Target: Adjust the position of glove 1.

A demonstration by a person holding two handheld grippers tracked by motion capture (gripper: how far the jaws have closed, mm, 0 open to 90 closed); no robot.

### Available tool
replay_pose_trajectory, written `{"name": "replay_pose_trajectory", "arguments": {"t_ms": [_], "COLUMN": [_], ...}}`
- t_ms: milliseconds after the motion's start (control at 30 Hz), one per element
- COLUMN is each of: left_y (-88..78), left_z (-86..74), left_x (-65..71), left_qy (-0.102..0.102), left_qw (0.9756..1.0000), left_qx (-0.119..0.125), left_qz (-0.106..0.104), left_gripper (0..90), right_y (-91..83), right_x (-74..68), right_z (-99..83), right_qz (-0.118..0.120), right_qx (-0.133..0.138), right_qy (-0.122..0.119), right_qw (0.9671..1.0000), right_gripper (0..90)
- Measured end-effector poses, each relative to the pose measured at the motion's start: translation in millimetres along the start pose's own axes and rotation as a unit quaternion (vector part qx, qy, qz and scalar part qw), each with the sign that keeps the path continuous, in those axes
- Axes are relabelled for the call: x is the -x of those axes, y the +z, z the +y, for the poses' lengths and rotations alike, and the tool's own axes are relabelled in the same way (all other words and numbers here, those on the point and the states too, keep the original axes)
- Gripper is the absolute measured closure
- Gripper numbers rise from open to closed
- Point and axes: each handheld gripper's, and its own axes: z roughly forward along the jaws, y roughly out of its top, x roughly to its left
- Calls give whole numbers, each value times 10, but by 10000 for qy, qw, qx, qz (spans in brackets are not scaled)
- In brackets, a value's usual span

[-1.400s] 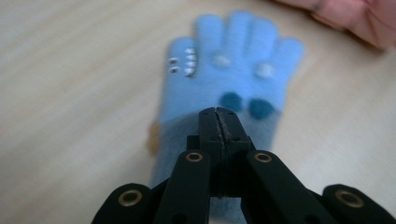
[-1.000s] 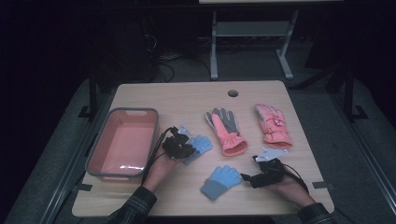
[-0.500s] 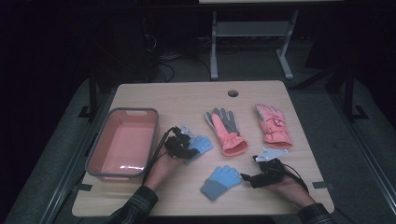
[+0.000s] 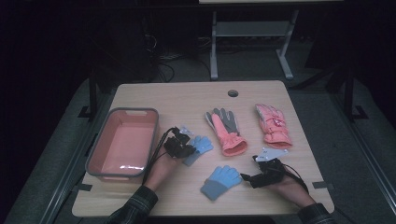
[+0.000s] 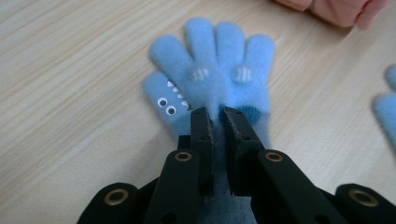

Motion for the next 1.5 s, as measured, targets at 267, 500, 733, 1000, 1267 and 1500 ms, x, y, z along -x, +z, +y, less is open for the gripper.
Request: {"name": "replay_pose_trajectory", "arguments": {"t_ms": [267,500,733,1000,1267,1500], "left_y": [-201,-357,-396,-316,-200,-127], "left_z": [21,-24,-51,-77,-89,-104], "left_x": [141,390,733,958,1074,1119], "left_qy": [-118,-62,140,223,380,447], "left_qw": [9984,9954,9930,9925,9917,9921], "left_qx": [297,442,374,256,78,-40], "left_qz": [-464,-851,-1112,-1178,-1224,-1175], "left_gripper": [834,833,832,831,827,796], "right_y": [0,0,0,3,3,5], "right_x": [0,0,0,0,0,0], "right_z": [0,0,0,2,2,4], "right_qz": [0,1,-2,7,11,17], "right_qx": [0,0,-1,8,6,4], "right_qy": [0,4,2,-2,-1,-6], "right_qw": [10000,10000,10000,10000,10000,10000], "right_gripper": [129,129,129,129,129,129]}}
